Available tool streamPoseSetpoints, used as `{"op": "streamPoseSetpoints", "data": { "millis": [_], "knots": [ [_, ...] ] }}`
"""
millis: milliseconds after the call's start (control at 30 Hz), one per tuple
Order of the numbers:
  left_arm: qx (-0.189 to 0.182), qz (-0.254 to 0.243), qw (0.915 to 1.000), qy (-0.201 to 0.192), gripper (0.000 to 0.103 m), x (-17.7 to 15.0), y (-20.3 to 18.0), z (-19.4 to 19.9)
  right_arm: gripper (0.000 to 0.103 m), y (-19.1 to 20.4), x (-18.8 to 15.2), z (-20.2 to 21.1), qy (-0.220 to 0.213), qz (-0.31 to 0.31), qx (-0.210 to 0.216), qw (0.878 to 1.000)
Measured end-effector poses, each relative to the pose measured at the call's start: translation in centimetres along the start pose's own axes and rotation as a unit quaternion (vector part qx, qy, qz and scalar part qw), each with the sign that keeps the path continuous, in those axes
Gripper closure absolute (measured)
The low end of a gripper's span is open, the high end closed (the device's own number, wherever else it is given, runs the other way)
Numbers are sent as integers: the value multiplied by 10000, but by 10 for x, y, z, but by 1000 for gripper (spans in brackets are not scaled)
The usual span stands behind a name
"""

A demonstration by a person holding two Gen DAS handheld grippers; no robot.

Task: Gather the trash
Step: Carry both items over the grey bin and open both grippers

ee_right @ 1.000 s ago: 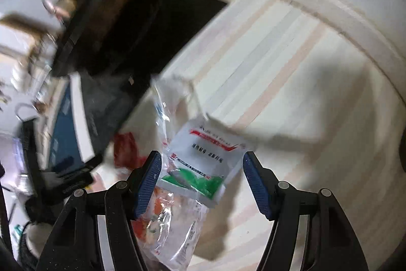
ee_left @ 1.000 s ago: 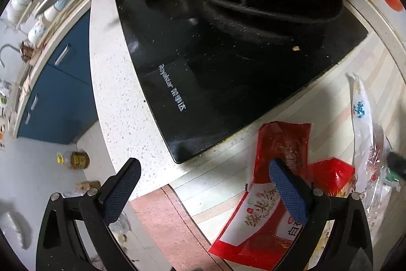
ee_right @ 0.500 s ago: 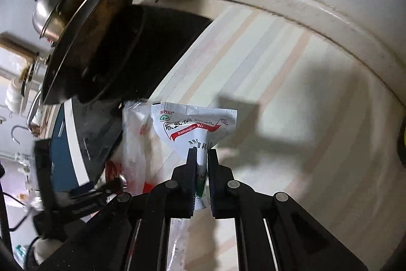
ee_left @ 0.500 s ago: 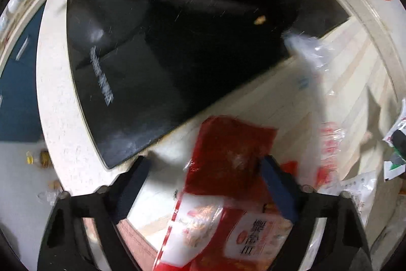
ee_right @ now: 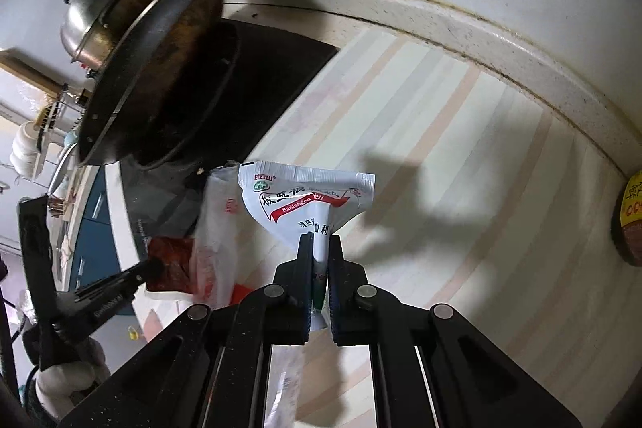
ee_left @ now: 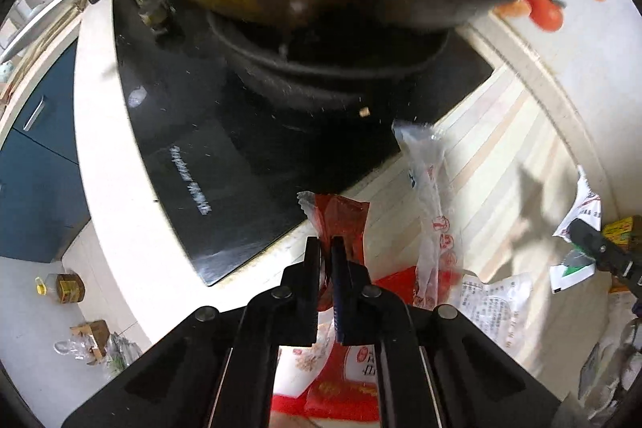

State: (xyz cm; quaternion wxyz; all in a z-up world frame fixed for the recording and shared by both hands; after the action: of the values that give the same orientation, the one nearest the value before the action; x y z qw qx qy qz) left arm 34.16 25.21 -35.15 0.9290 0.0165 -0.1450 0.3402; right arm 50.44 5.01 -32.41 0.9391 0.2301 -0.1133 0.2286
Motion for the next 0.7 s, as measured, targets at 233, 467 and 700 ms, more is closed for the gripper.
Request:
{"op": "streamPoseSetpoints", "data": {
  "millis": [233, 467, 700],
  "knots": [
    [-131, 145, 9989, -418, 100, -18, 42, 55, 97, 48, -10, 41, -243, 320, 170, 9990],
    [50, 596, 9960, -669, 100, -59, 132, 106, 98, 147, -57, 58, -277, 839, 533, 9947],
    [381, 1425, 9877, -527, 100, -135, 265, 116, 98, 271, -146, 2, 357, 1615, 875, 9823]
  ]
}}
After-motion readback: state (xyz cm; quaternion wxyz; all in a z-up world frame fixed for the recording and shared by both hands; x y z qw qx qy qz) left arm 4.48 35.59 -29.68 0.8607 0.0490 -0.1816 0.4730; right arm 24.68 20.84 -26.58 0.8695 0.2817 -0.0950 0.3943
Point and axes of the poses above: each gripper's, at about its wrist camera, not at the fingertips, and z roughly against the way its jaws point, y to its left, x to its top, the point moved 7 cm from there along -z, roughly the way its jaws point
